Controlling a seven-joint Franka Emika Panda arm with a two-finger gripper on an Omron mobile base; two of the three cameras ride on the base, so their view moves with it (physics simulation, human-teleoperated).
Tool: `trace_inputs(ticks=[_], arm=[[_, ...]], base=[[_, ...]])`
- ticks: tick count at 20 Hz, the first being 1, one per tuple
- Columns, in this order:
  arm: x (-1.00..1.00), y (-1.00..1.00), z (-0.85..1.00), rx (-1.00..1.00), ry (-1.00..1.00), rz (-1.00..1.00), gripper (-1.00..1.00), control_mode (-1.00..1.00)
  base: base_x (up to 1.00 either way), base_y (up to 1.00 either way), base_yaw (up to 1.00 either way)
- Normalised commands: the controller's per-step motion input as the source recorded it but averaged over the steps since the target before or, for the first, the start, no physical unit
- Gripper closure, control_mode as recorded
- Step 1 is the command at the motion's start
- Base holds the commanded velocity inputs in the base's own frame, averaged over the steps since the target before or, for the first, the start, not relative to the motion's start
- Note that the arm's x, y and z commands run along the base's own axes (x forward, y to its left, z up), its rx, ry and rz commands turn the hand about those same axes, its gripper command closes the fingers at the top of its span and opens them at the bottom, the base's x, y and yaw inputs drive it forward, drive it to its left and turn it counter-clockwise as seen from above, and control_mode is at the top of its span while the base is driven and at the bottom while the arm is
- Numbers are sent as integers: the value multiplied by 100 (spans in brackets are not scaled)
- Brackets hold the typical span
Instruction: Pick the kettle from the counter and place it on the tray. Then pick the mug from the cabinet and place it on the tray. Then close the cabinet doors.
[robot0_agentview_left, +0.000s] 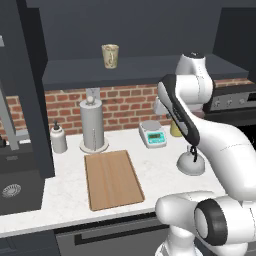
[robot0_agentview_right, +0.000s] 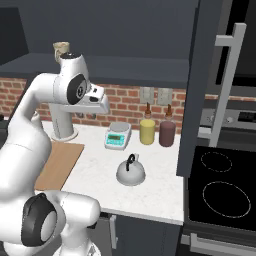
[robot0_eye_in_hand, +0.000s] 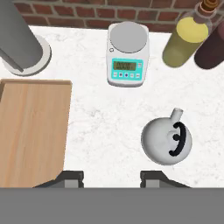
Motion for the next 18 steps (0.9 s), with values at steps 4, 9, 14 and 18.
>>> trace_inputs(ticks=[4, 9, 14, 18], arm=[[-24, 0, 0, 0, -6, 0, -100, -100], [-62, -22, -13, 8, -14, -6, -100, -100], [-53, -44, -36, 14, 0, -20, -100, -100], [-21, -74, -51, 16, 7, -19, -100, -100]], base=[[0, 0, 0], [0, 0, 0], [0, 0, 0], [0, 0, 0]])
